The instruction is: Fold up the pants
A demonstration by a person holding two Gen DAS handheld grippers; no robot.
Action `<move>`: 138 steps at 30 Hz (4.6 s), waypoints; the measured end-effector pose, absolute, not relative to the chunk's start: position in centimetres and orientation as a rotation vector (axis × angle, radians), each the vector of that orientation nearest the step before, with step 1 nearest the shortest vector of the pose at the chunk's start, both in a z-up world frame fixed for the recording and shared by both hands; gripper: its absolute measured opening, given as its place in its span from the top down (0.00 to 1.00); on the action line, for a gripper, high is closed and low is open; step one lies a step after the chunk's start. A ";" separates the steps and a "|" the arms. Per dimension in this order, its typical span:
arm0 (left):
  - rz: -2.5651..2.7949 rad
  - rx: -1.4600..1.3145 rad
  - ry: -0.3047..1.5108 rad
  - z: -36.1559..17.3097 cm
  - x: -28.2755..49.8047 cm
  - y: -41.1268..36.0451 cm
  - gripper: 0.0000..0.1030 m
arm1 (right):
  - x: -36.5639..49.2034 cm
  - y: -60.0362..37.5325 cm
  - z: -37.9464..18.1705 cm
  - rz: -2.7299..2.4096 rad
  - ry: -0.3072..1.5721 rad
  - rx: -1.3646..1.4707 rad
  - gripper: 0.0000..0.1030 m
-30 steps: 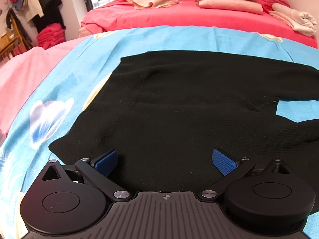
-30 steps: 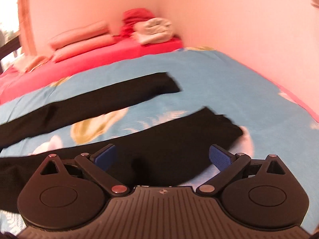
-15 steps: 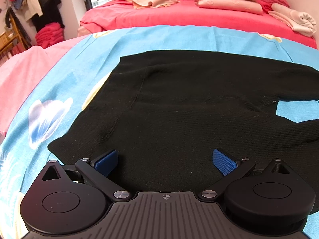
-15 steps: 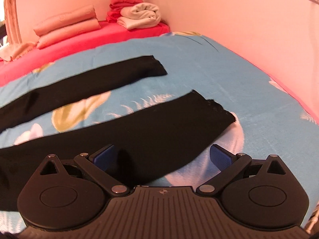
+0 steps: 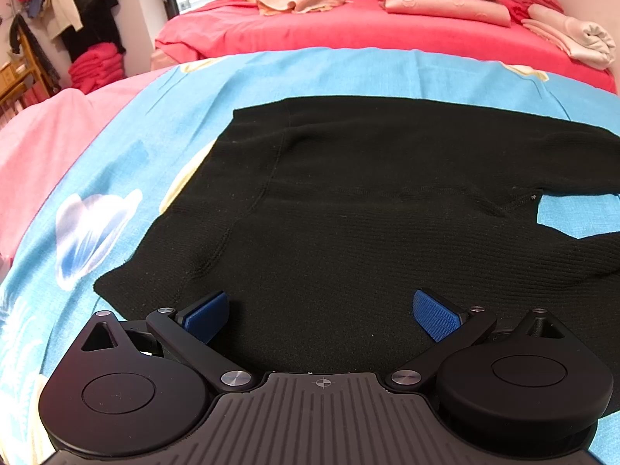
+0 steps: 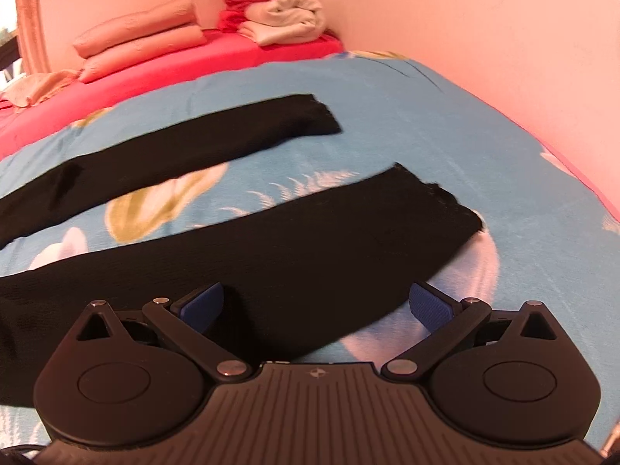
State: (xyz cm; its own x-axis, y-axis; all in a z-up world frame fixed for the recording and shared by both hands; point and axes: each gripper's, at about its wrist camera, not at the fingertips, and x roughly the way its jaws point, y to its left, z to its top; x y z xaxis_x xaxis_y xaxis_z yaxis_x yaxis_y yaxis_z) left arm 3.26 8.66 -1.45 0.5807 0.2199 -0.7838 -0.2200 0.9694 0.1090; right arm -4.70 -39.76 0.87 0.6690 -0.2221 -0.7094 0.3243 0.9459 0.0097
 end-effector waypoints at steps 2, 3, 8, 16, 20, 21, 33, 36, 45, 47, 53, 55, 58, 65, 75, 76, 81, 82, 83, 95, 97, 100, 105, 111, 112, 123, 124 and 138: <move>0.257 0.000 0.915 -1.4 3.3 8.7 0.00 | -4.8 -40.4 0.7 -0.307 0.783 0.182 0.01; 0.257 0.000 0.915 -1.4 3.3 8.7 0.00 | -4.9 -40.6 0.6 -0.305 0.780 0.191 0.01; 0.258 0.000 0.917 -1.4 3.2 8.6 0.00 | -5.1 -40.4 0.6 -0.309 0.780 0.180 0.01; 0.287 -0.002 0.910 -0.7 2.6 8.9 0.00 | -5.2 -40.4 0.6 -0.310 0.779 0.182 0.01; 0.299 -0.013 0.904 -0.3 2.3 9.3 0.00 | -5.2 -40.4 0.7 -0.310 0.778 0.182 0.01; 0.303 -0.011 0.904 -0.2 2.2 9.4 0.00 | -5.2 -40.4 0.7 -0.309 0.778 0.181 0.01; 0.331 0.000 0.918 -0.3 1.7 9.8 0.00 | -5.3 -40.4 0.7 -0.306 0.774 0.178 0.00; 0.335 -0.004 0.918 -0.1 1.3 9.8 0.00 | -5.4 -40.4 0.7 -0.305 0.772 0.178 0.00; 0.326 -0.052 0.913 1.1 -0.5 10.1 0.00 | -5.5 -40.3 0.6 -0.303 0.767 0.177 0.00; 0.312 -0.083 0.912 1.7 -1.6 10.5 0.00 | -5.6 -40.3 0.6 -0.306 0.763 0.179 0.01; 0.200 -0.298 0.951 3.1 -4.9 13.6 0.00 | -7.6 -40.0 2.4 -0.361 0.678 0.131 0.01; 0.133 -0.391 0.975 2.8 -4.9 14.7 0.00 | -8.4 -39.8 3.3 -0.307 0.656 0.153 0.01; 0.084 -0.503 0.996 1.8 -4.2 15.5 0.00 | -9.2 -39.5 4.4 -0.160 0.643 0.250 0.01; 0.062 -0.583 0.952 0.8 -3.0 15.8 0.00 | -10.6 -39.8 4.8 0.090 0.693 0.540 0.01; 0.116 -0.509 0.932 0.8 -1.9 14.8 0.00 | -8.9 -41.0 1.3 0.063 0.741 0.738 0.09; 0.135 -0.481 0.939 0.8 -1.5 14.2 0.00 | -8.6 -41.1 1.1 0.062 0.736 0.746 0.10; 0.228 -0.322 0.973 0.5 0.2 11.4 0.00 | -7.8 -40.7 1.1 0.030 0.730 0.716 0.13; 0.236 -0.303 0.975 0.4 0.4 11.2 0.00 | -7.8 -40.6 1.1 0.024 0.730 0.708 0.15; 0.241 -0.290 0.976 0.3 0.4 11.1 0.00 | -7.8 -40.5 1.1 0.015 0.732 0.695 0.18; 0.235 -0.269 0.967 0.1 0.6 11.4 0.00 | -8.0 -40.2 0.9 -0.027 0.733 0.647 0.27; 0.235 -0.266 0.965 0.1 0.6 11.3 0.00 | -7.9 -40.1 1.0 -0.031 0.730 0.636 0.27; 0.234 -0.263 0.963 0.1 0.5 11.2 0.00 | -7.9 -39.8 1.0 -0.046 0.729 0.610 0.33; 0.232 -0.261 0.960 0.1 0.5 11.2 0.00 | -8.2 -39.5 1.1 -0.074 0.741 0.549 0.48; 0.235 -0.262 0.955 0.1 0.5 11.4 0.00 | -8.2 -39.5 1.1 -0.074 0.742 0.543 0.48; 0.237 -0.261 0.954 0.2 0.5 11.4 0.00 | -8.2 -39.5 1.1 -0.072 0.743 0.540 0.47; 0.247 -0.315 0.897 0.4 -0.5 13.8 0.02 | -8.3 -37.7 1.2 -0.019 0.747 0.414 0.50; 0.241 -0.330 0.893 0.4 -0.5 14.2 0.04 | -8.2 -37.7 1.2 -0.031 0.744 0.397 0.61; 0.141 -0.433 0.674 4.0 -0.5 16.0 0.17 | -6.1 -40.3 4.2 0.046 0.613 0.540 0.93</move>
State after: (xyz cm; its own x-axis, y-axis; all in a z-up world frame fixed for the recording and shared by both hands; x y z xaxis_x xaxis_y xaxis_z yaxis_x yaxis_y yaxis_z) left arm -0.46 15.97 4.04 0.7754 -0.0119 -0.6313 -0.2646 0.9017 -0.3419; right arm -6.08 -40.25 4.17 0.8211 0.1979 -0.5354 0.1152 0.8612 0.4950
